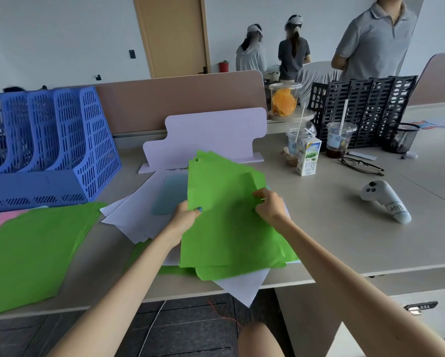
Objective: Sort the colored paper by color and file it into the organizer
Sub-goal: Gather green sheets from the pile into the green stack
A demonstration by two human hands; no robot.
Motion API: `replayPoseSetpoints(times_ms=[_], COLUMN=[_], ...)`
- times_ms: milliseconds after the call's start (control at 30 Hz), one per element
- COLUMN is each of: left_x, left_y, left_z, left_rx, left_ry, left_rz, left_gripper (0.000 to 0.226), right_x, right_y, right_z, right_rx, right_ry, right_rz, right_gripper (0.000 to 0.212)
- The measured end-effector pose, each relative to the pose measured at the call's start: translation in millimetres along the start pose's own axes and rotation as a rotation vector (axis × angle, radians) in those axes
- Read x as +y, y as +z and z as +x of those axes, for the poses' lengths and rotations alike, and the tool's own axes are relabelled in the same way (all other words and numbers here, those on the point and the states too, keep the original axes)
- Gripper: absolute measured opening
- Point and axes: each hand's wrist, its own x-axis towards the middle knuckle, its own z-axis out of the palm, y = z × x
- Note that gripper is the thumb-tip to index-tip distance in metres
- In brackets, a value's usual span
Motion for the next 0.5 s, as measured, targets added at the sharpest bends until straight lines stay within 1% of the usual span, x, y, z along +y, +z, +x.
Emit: replayPoseSetpoints(times_ms=[100, 167, 200, 267, 300, 333, 400, 500], left_x=[0, 2, 3, 6, 7, 10, 14, 27], left_y=[-8, -18, -23, -33, -38, -41, -48, -60], left_z=[-5, -9, -11, -15, -16, -17, -17, -18], left_rx=[0.043, 0.072, 0.082, 0.079, 0.073, 0.072, 0.075, 0.128], left_ry=[0.097, 0.149, 0.165, 0.193, 0.216, 0.235, 0.272, 0.352], left_rz=[-0.055, -0.084, -0.095, -0.139, -0.162, -0.177, -0.182, -0.115], left_gripper=[0.034, 0.033, 0.032, 0.032, 0.032, 0.033, 0.038, 0.054], right_x=[-2, -7, -10, -20, -24, -28, -38, -55], right_y=[6, 7, 6, 1, -2, -4, -7, -11], right_z=[0, -2, -4, -9, -10, -11, -13, -13], right_rx=[0.068, 0.113, 0.116, 0.027, -0.039, -0.100, -0.171, -0.129], right_ry=[0.012, 0.025, 0.031, 0.080, 0.104, 0.114, 0.091, -0.031], right_rz=[0.013, 0.145, 0.302, 0.711, 0.862, 0.930, 0.963, 0.954], right_gripper=[0.059, 0.063, 0.062, 0.052, 0.047, 0.044, 0.041, 0.042])
